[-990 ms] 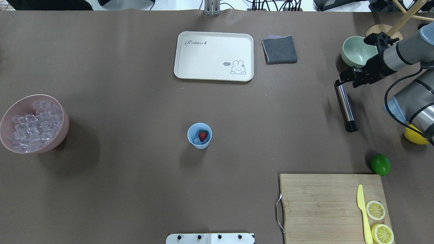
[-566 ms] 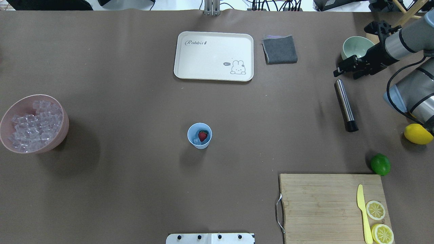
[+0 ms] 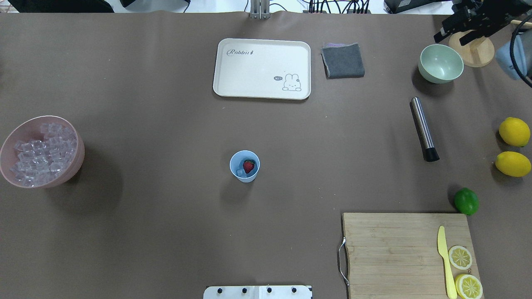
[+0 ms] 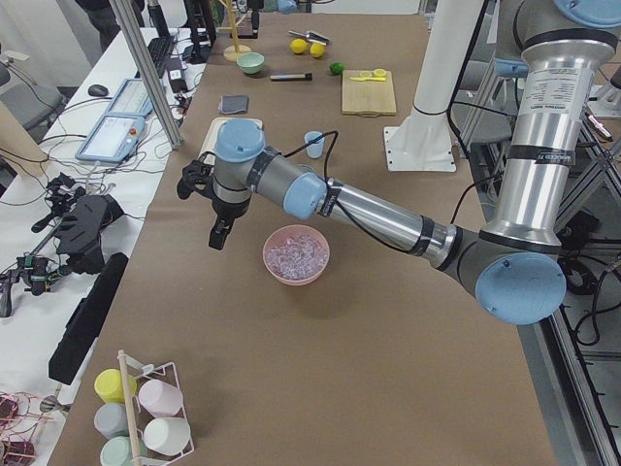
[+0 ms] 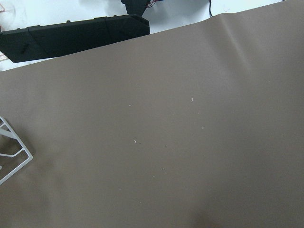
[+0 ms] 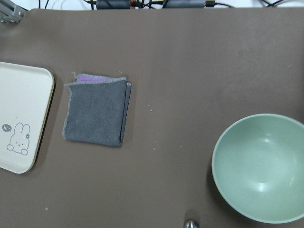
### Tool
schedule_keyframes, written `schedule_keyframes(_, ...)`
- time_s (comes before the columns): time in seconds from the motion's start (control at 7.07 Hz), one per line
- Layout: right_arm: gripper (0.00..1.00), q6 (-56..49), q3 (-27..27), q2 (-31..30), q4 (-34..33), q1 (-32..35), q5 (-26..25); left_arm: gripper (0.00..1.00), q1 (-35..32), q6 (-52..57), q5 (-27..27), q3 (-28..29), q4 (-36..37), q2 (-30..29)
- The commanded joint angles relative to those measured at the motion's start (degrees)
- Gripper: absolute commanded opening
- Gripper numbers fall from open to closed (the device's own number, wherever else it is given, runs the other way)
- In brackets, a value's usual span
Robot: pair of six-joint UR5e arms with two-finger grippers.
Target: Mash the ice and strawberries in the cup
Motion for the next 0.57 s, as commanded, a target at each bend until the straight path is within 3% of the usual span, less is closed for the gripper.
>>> schedule_keyframes(0.0,1.0,-5.28,1.62,-0.01,-4.77,6.02,0.09,0.97,-2.9,-0.17,-0.6,3.86,3.61,-0.26)
schedule_keyframes(0.14,1.0,-7.02,2.84,-2.36,-4.86,8.66,0.26,0.97,-3.07,-0.09,2.63,5.36,5.47,-2.53)
schedule_keyframes(0.42,1.0,-8.09,5.3,-6.67,-5.04,12.27,1.67,0.97,-3.07,-0.52,3.1,6.78,5.84,-3.17)
